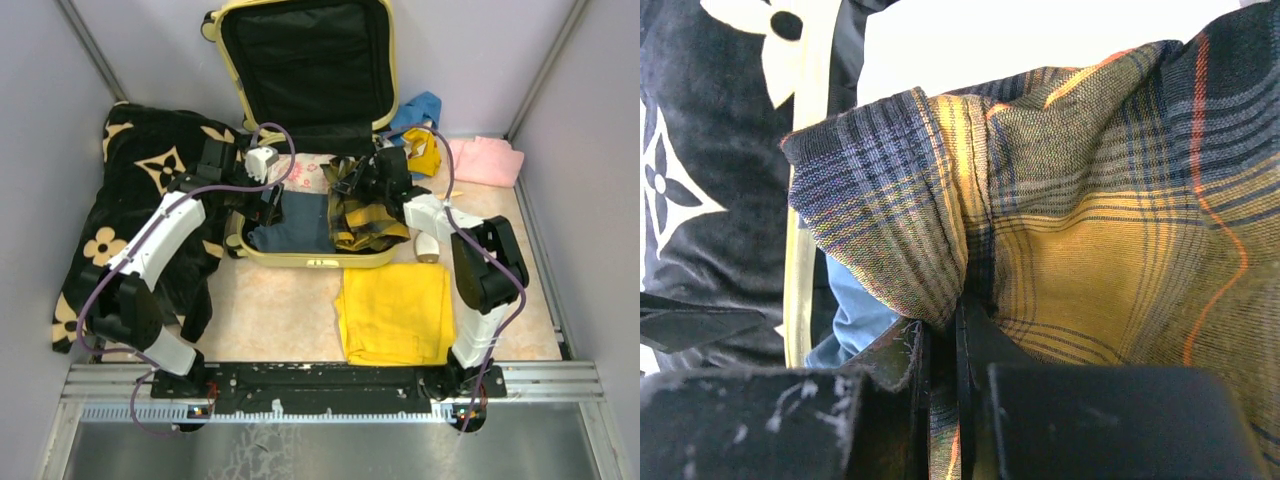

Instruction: Pack the luggage

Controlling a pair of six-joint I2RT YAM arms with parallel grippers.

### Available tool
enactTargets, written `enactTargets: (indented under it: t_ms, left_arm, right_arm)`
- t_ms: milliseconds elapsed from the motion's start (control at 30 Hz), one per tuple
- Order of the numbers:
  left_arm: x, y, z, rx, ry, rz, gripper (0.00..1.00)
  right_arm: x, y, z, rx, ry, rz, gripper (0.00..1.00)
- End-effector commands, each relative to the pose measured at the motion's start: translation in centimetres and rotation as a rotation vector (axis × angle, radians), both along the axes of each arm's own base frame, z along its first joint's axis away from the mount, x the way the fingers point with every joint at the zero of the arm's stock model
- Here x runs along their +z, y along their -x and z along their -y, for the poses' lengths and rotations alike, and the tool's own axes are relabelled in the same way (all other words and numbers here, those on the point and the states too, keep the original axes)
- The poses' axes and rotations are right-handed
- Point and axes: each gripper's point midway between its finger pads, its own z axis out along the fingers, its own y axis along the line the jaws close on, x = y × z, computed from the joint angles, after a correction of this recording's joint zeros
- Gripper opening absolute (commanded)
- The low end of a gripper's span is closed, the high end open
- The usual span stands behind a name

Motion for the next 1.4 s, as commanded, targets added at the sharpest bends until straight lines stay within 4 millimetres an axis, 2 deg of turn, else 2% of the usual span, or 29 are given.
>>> enactTargets:
  t_ms: [0, 100, 233, 300, 400, 567, 667, 767, 867, 900, 967, 1033, 1167, 1233, 1367]
  left_arm:
    - [0.3, -0.9, 0.2, 0.008, 0.010, 0.011, 1.00]
    - [0.2, -0.9, 0.1, 0.010, 0.005, 0.006, 1.00]
    - [0.0, -0.7, -0.2, 0.012, -0.009, 0.009, 1.00]
    - [-0.2, -0.6, -0.3, 0.012, -0.009, 0.004, 1.00]
    - [0.0, -0.7, -0.1, 0.005, -0.001, 0.003, 1.00]
    - [1.1, -0.8, 0.1, -0.023, 0.000, 0.029, 1.00]
    - [2.0, -0.7, 0.5, -0.068, 0.015, 0.061, 1.00]
    - [3.5, -0.5, 1.8, -0.136, 0.071, 0.102, 1.00]
    - [5.5, -0.4, 3.7, -0.216, 0.152, 0.146, 1.00]
    - [5.7, -0.5, 4.5, -0.237, 0.173, 0.146, 1.00]
    - [6.2, -0.6, 6.5, -0.277, 0.221, 0.139, 0.98]
    - [6.6, -0.7, 9.1, -0.331, 0.252, 0.137, 0.96]
    - [5.6, -1.2, 14.0, -0.407, 0.263, 0.126, 0.87]
    - [4.7, -1.6, 15.9, -0.434, 0.269, 0.124, 0.84]
    - [1.8, -4.0, 17.4, -0.404, 0.259, 0.110, 0.78]
  right_arm:
    - [3.6, -1.8, -2.4, -0.015, -0.111, 0.091, 0.00]
    - [3.1, -1.8, -2.8, -0.019, -0.133, 0.066, 0.00]
    - [0.8, -0.9, -2.6, -0.017, -0.114, 0.025, 0.00]
    - [0.5, -0.7, -2.7, -0.006, -0.118, 0.035, 0.00]
    - [2.0, -0.5, -3.5, 0.072, -0.118, 0.097, 0.34]
    - [6.1, 0.6, -3.6, 0.225, -0.061, 0.237, 0.59]
    - [7.4, 2.1, -2.9, 0.327, -0.012, 0.275, 0.70]
    - [8.6, 4.0, -1.9, 0.432, 0.011, 0.316, 0.72]
    - [9.0, 5.1, 0.2, 0.471, 0.073, 0.345, 0.68]
    - [8.4, 5.1, 1.0, 0.472, 0.103, 0.342, 0.67]
    - [8.9, 5.7, 3.1, 0.450, 0.163, 0.372, 0.62]
    - [7.9, 6.2, 4.4, 0.449, 0.230, 0.380, 0.57]
    - [5.3, 7.7, 5.1, 0.475, 0.268, 0.321, 0.54]
    - [3.5, 7.9, 5.4, 0.471, 0.277, 0.274, 0.54]
    - [0.2, 7.8, 5.7, 0.482, 0.302, 0.207, 0.52]
